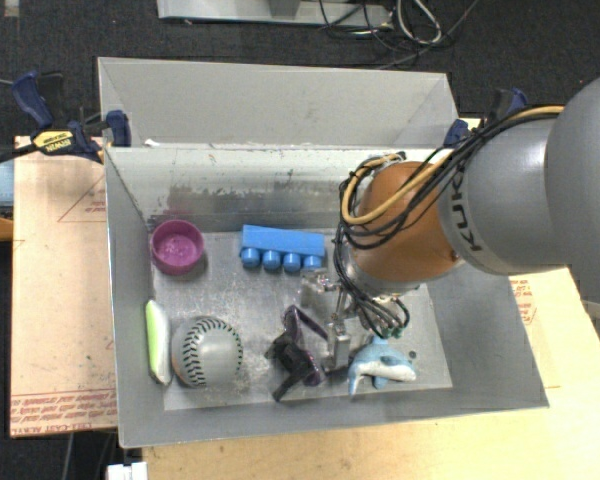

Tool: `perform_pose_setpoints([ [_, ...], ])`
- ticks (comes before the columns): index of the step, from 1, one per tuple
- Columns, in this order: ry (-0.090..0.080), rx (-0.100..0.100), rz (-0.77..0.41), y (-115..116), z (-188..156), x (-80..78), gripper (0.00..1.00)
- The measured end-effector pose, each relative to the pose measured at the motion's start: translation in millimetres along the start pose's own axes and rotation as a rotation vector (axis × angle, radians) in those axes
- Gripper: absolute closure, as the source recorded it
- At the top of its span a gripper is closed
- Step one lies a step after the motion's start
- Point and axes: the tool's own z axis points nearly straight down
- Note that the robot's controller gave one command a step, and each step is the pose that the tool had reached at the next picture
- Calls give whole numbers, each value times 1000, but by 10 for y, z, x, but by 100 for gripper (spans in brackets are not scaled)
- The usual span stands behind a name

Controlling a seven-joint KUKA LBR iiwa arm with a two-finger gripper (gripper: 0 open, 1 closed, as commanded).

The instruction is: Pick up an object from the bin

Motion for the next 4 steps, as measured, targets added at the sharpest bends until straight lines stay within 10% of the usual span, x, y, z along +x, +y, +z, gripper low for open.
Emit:
perform_pose_setpoints([
  [1,3,-1,87,55,6,-535,0],
  [2,1,1,166,182,14,-501,0],
  [3,37,-8,257,-329,44,-908,0],
  [4,-3,-3,163,177,-13,-488,100],
])
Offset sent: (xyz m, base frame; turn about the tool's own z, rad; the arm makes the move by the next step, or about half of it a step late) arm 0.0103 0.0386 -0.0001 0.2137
